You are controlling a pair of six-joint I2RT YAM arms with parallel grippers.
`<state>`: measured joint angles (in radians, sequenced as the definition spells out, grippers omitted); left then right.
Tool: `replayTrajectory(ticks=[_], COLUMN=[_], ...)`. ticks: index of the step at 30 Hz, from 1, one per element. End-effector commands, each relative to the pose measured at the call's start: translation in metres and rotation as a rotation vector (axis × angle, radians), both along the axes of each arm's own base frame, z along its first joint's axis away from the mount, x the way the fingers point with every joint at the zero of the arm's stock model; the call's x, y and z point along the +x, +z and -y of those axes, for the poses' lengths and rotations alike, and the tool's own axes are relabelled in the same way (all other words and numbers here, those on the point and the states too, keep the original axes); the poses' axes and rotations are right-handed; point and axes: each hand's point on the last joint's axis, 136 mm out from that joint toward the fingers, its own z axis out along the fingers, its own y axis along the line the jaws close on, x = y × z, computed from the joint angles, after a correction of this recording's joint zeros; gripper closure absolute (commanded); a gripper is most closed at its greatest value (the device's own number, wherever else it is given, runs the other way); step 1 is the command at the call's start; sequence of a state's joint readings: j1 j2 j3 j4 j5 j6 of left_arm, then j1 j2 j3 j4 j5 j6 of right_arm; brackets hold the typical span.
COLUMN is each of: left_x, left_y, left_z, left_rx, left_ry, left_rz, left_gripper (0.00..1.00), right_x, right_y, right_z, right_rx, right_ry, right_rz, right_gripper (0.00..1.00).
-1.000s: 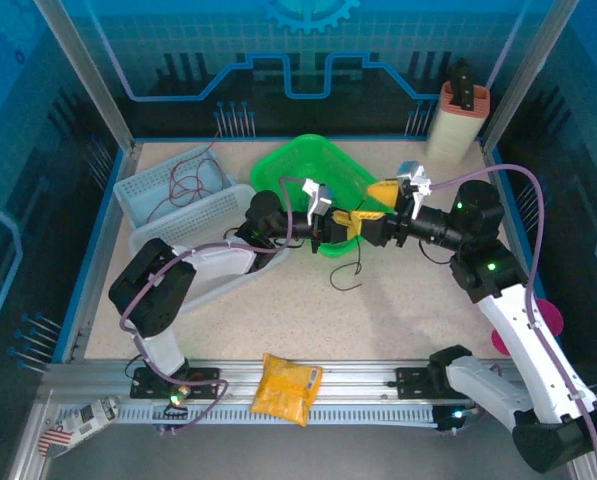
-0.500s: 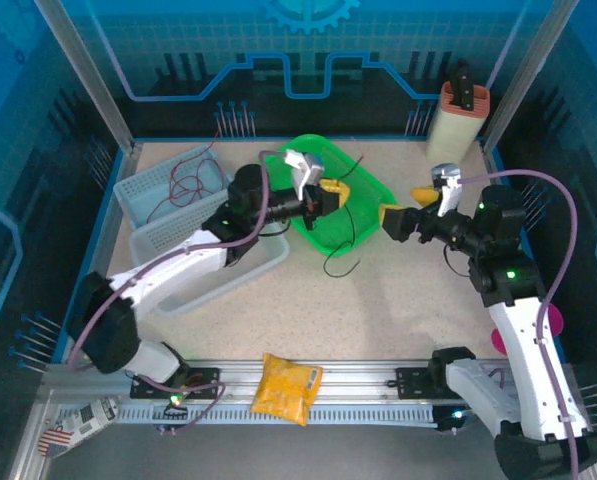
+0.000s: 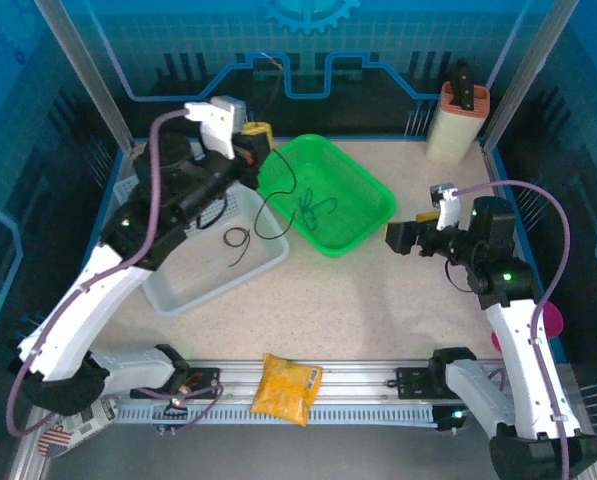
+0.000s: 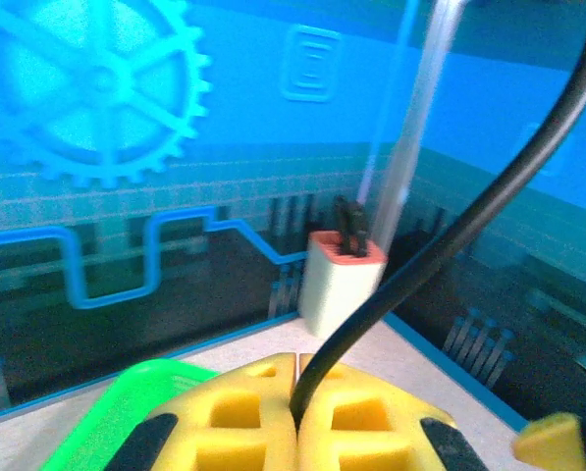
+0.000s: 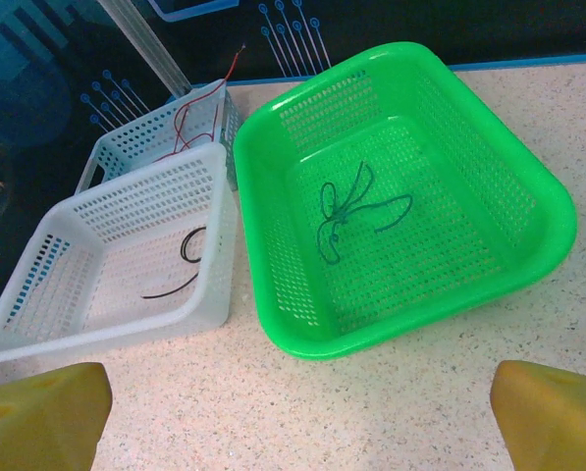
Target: Untangle the cables
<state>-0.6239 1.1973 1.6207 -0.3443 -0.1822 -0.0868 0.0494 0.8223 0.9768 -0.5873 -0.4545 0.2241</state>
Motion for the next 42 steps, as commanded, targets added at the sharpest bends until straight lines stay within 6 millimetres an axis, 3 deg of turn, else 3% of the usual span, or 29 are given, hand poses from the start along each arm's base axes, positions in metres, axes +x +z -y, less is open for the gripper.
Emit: replayTrajectory(ticks=[1,8,16,23,31,36,41,42], left_x=[-0.001,-0.009,0.006,0.027,0.041,0.045,0.048,0.048], left_y=[-0.019,-0.027,-0.077,-0.140,-0.227,-0.263,-0.287,-0.291], left_z=[-0.054,-0.121,-0.168,-0.190,-0.210,-0.212,-0.212,-0.211], left_rx=[0.069,0.077,0.128,0.062,0.003,-0.007,-0.019,-0.021], left_ry=[0.215,0.444,0.583,0.608,0.631,0.626,0.610,0.601], left_rz=[-0.127,-0.192,-0.354,-0.524,-0.709,-0.782,-0.827,-0.840], left_gripper=[1.00,1.00,1.00,1.00,1.00,1.00,1.00,0.85], right_x=[-0.001,0.002,0.005,0.004,-0.002,-0.005,-0.006,-0.006], right_y=[-0.005,-0.008,-0.008,-0.006,0.002,0.008,0.009,0.009], right_z=[0.003,0.002,-0.002,-0.005,-0.015,-0.021,-0.021,-0.021], right_rx=[-0.003,0.009,0.034,0.056,0.094,0.120,0.122,0.122], right_ry=[-0.006,0.003,0.020,0.030,0.097,0.141,0.142,0.140], right_rz=[-0.019,-0.036,-0.040,-0.036,0.005,0.020,0.020,0.021], right_gripper=[0.00,0.00,0.00,0.00,0.00,0.00,0.00,0.00])
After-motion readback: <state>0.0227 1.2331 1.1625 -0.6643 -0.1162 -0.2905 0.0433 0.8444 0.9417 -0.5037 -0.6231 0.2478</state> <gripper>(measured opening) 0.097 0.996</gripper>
